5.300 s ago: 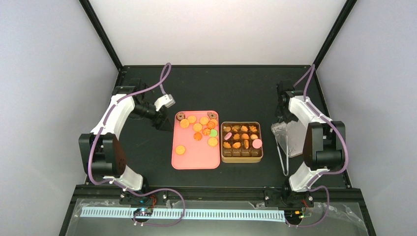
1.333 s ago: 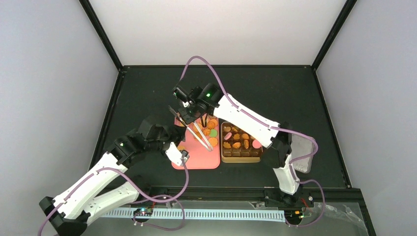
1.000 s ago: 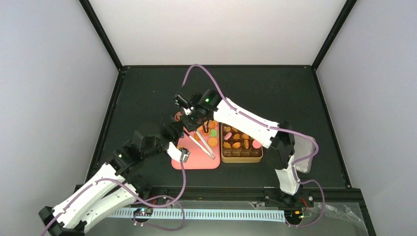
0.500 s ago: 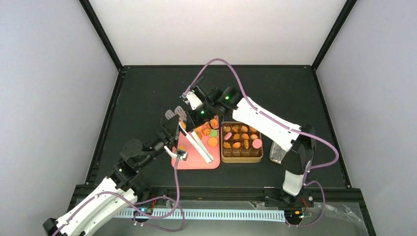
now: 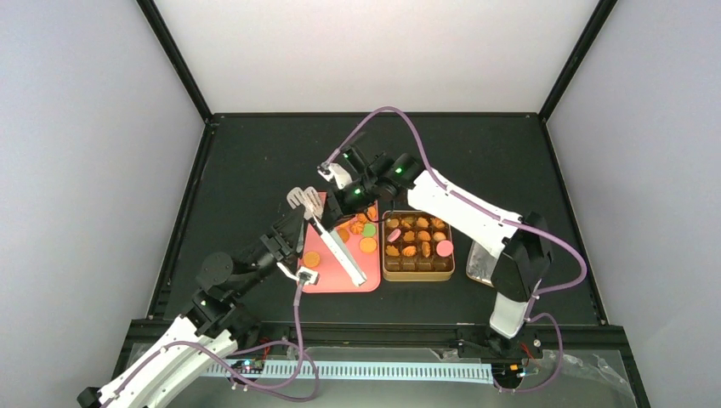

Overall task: Pack the cookies
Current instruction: Pass from the right arm to the left

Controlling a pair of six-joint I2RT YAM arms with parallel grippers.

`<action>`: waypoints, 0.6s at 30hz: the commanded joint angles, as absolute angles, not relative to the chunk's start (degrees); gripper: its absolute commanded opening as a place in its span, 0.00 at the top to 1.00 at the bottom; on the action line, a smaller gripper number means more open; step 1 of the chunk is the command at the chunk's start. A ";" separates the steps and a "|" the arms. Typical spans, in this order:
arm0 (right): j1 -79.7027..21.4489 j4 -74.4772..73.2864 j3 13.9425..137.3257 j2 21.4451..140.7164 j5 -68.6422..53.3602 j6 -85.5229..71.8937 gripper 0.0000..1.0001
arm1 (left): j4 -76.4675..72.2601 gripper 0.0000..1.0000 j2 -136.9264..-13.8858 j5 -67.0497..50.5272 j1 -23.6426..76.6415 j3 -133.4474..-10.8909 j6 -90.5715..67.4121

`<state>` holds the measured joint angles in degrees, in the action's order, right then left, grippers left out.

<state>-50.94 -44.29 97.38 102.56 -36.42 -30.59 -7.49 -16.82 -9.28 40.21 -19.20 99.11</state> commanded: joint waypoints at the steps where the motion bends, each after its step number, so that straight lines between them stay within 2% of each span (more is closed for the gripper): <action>1: -49.80 -38.20 95.98 99.50 -42.61 -34.19 0.99 | -9.62 0.39 -15.58 -11.20 40.34 -18.97 100.53; 8: -49.88 -36.40 93.59 98.69 -43.86 -35.14 0.99 | -12.38 0.43 -19.32 -9.32 40.30 -20.04 100.50; 18: -49.91 -35.61 92.10 98.51 -44.93 -34.91 0.99 | -13.99 0.74 -22.16 -7.96 40.26 -22.24 98.92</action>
<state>-49.82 -37.34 92.09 100.33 -42.72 -34.57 -11.16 -21.56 -8.43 40.21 -19.27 99.39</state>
